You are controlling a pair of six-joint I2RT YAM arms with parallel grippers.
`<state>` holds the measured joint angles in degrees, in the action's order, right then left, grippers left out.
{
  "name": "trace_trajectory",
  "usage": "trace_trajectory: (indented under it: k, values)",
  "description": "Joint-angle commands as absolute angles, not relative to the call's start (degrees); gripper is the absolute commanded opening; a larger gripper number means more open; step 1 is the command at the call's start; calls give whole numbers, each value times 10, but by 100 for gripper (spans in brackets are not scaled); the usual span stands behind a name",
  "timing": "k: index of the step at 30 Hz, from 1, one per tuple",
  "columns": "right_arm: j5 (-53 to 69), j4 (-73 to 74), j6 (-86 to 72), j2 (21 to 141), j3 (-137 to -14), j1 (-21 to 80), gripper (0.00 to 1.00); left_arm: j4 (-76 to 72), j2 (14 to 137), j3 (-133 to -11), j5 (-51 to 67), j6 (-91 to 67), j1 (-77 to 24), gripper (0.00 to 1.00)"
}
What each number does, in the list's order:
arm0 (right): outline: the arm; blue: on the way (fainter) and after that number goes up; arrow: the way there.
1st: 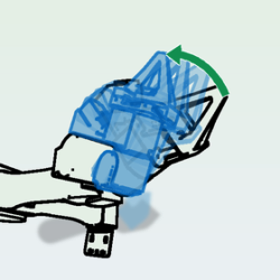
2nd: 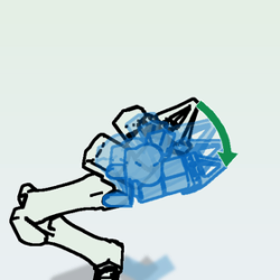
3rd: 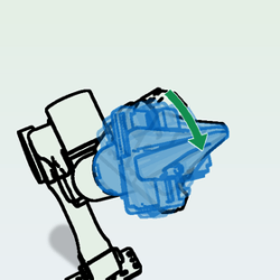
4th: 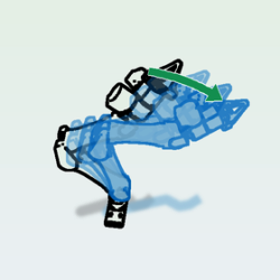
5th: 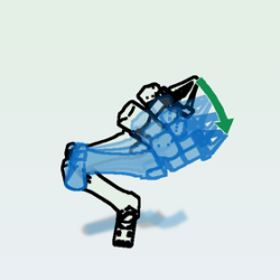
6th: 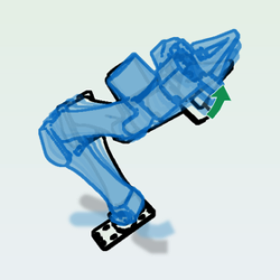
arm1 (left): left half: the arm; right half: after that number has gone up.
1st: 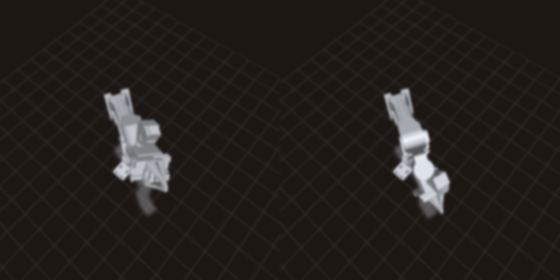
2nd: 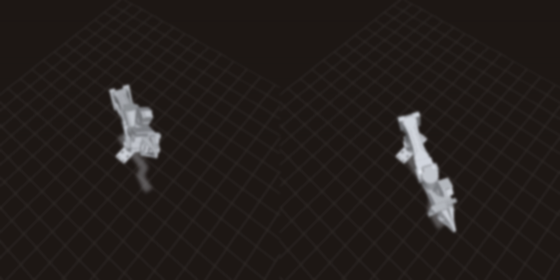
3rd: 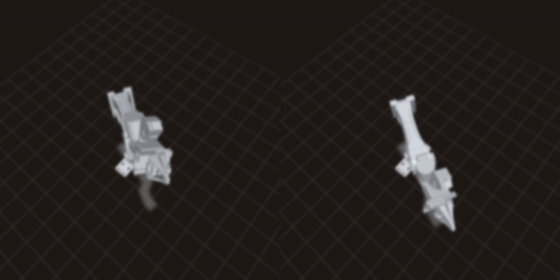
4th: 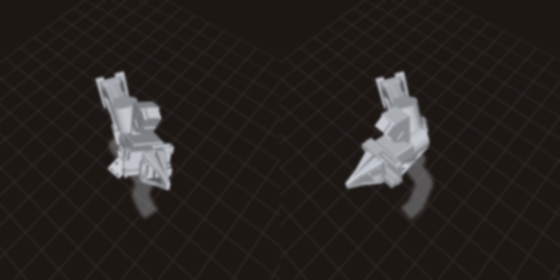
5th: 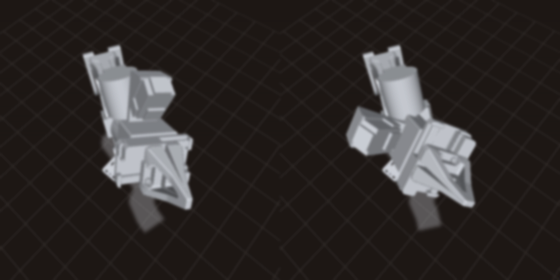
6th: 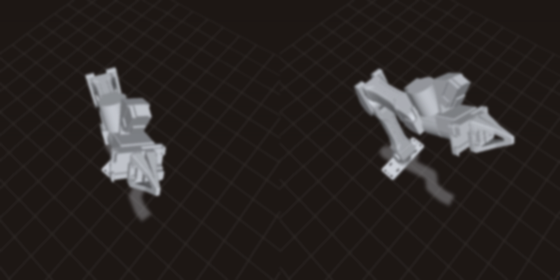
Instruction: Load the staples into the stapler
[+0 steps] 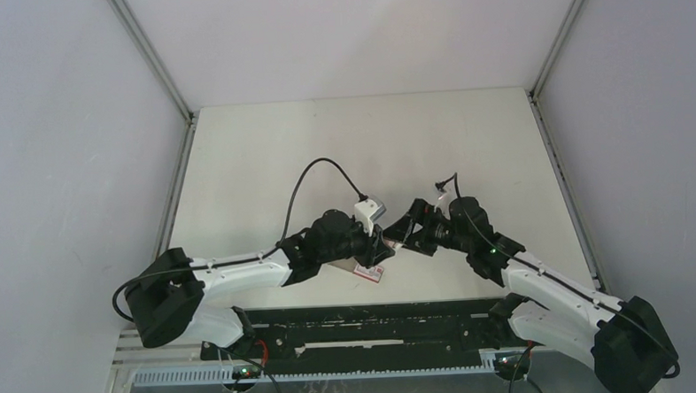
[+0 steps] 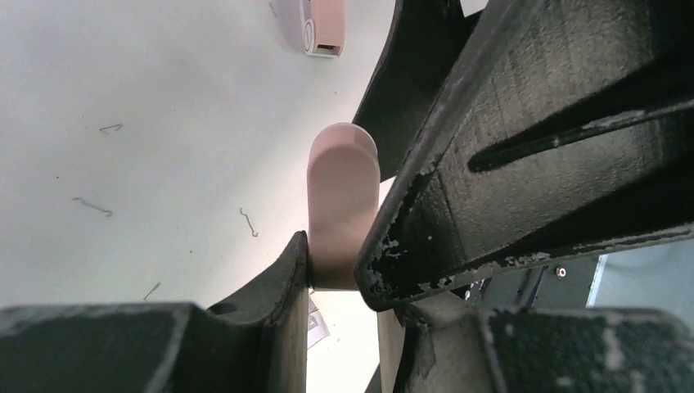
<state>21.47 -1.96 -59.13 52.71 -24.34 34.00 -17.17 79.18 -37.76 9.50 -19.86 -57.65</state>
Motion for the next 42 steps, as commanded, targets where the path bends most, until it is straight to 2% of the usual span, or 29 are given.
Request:
trace_trajectory:
  k: [1, 2, 3, 5, 6, 13, 14, 16, 18, 19, 21, 23, 24, 25, 26, 27, 28, 31, 33, 36, 38, 39, 40, 41, 42]
  values:
    - [225, -50, -584, 539, -269, 356, 78, -185, 777, -417, 82, -182, -579, 0]
    - [225, -52, -585, 543, -269, 357, 70, -185, 777, -417, 82, -182, -579, 0]
    - [224, -55, -586, 546, -269, 357, 56, -185, 777, -417, 83, -181, -580, 0]
    - [222, -58, -589, 553, -269, 357, 8, -183, 778, -417, 82, -180, -581, 0]
    - [220, -56, -592, 555, -269, 357, 0, -182, 778, -417, 82, -179, -581, 0]
    - [199, -52, -591, 552, -269, 363, 0, -174, 778, -420, 74, -173, -581, 0]
    - [209, -56, -593, 554, -269, 361, 4, -173, 778, -420, 75, -170, -582, 0]
    - [225, -69, -594, 559, -269, 357, 48, -173, 777, -419, 80, -162, -582, 0]
    - [240, -80, -592, 564, -269, 356, 80, -171, 775, -419, 82, -152, -583, 0]
    - [245, -81, -592, 568, -271, 356, 91, -169, 774, -419, 81, -148, -584, 0]
    - [249, -76, -588, 576, -277, 357, 97, -163, 773, -421, 75, -141, -586, 0]
    - [256, -80, -588, 584, -278, 359, 95, -162, 773, -421, 69, -139, -588, 0]
    - [257, -84, -590, 588, -278, 361, 88, -162, 772, -422, 66, -139, -588, 0]
    - [256, -87, -593, 591, -278, 363, 73, -162, 770, -422, 62, -140, -589, 0]
    - [255, -90, -595, 593, -278, 365, 52, -162, 770, -423, 56, -141, -589, 0]
    - [253, -92, -598, 594, -279, 366, 17, -162, 768, -423, 51, -141, -590, 0]
    - [244, -90, -602, 594, -278, 368, 0, -163, 767, -423, 46, -142, -590, 0]
    - [218, -84, -604, 584, -278, 376, 0, -173, 762, -416, 36, -148, -590, 4]
    - [209, -83, -609, 574, -278, 379, 0, -179, 758, -410, 37, -153, -591, 18]
    - [206, -82, -615, 562, -278, 377, 0, -183, 757, -402, 44, -158, -591, 31]
    - [210, -87, -618, 560, -278, 376, 0, -184, 759, -399, 52, -160, -591, 31]
    - [216, -92, -619, 560, -278, 375, 0, -185, 760, -398, 55, -160, -591, 27]
    - [221, -96, -619, 561, -278, 375, 0, -186, 761, -397, 57, -161, -591, 19]
    - [225, -99, -618, 562, -278, 375, 13, -187, 762, -397, 58, -161, -591, 12]
    - [226, -98, -617, 562, -278, 375, 35, -187, 762, -397, 59, -160, -591, 6]
